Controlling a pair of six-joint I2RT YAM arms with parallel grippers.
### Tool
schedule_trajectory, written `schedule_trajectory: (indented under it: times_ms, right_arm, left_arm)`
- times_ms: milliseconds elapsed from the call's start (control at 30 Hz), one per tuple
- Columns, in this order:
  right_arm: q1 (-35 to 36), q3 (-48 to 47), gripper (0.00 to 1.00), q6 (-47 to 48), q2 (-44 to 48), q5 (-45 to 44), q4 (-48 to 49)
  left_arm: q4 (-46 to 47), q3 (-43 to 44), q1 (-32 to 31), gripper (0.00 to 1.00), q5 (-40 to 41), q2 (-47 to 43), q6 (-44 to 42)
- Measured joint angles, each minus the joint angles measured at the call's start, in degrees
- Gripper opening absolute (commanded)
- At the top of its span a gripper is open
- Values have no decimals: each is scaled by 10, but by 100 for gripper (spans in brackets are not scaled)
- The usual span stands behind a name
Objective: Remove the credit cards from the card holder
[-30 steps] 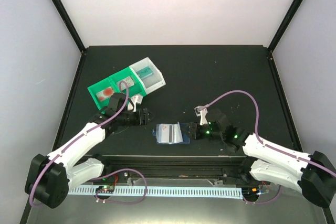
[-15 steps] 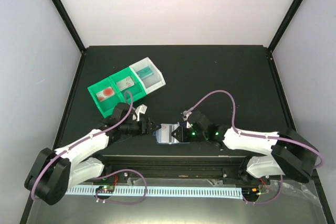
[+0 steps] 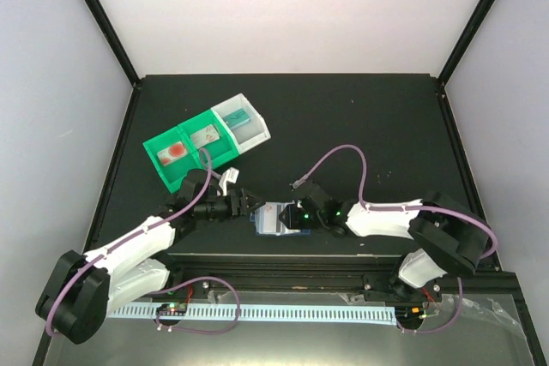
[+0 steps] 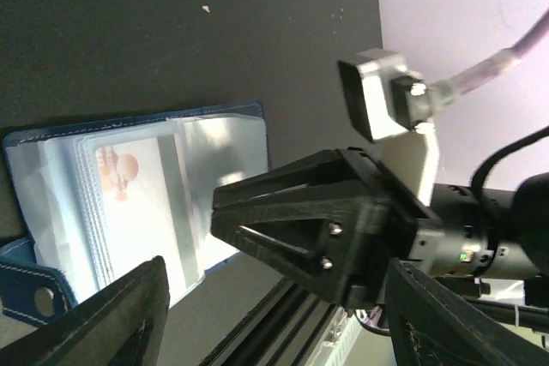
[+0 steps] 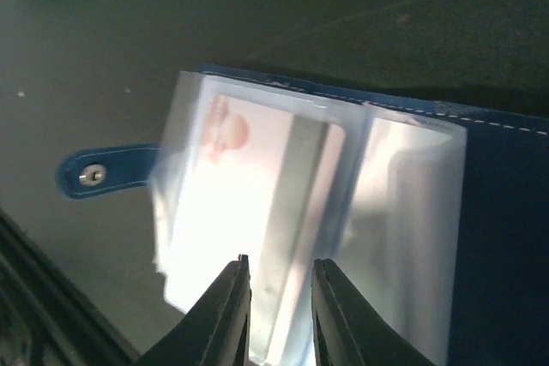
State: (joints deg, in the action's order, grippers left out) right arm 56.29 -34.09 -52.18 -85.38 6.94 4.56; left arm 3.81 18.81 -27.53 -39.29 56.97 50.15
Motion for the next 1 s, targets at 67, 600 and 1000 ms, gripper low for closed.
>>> schedule_trajectory:
  times_ms: [67,600,1000]
  right_arm:
    - [0,0,22,0,-15,-2,3]
    - [0,1,10,0,-50,-5,29]
    - [0,16,3,-3,-57,-8,63]
  left_arm:
    - [6,0,-2,72,0,-1,5]
    - [37,-1,-15,75,0,14,30]
    - [39,3,-27,76,4,14,35]
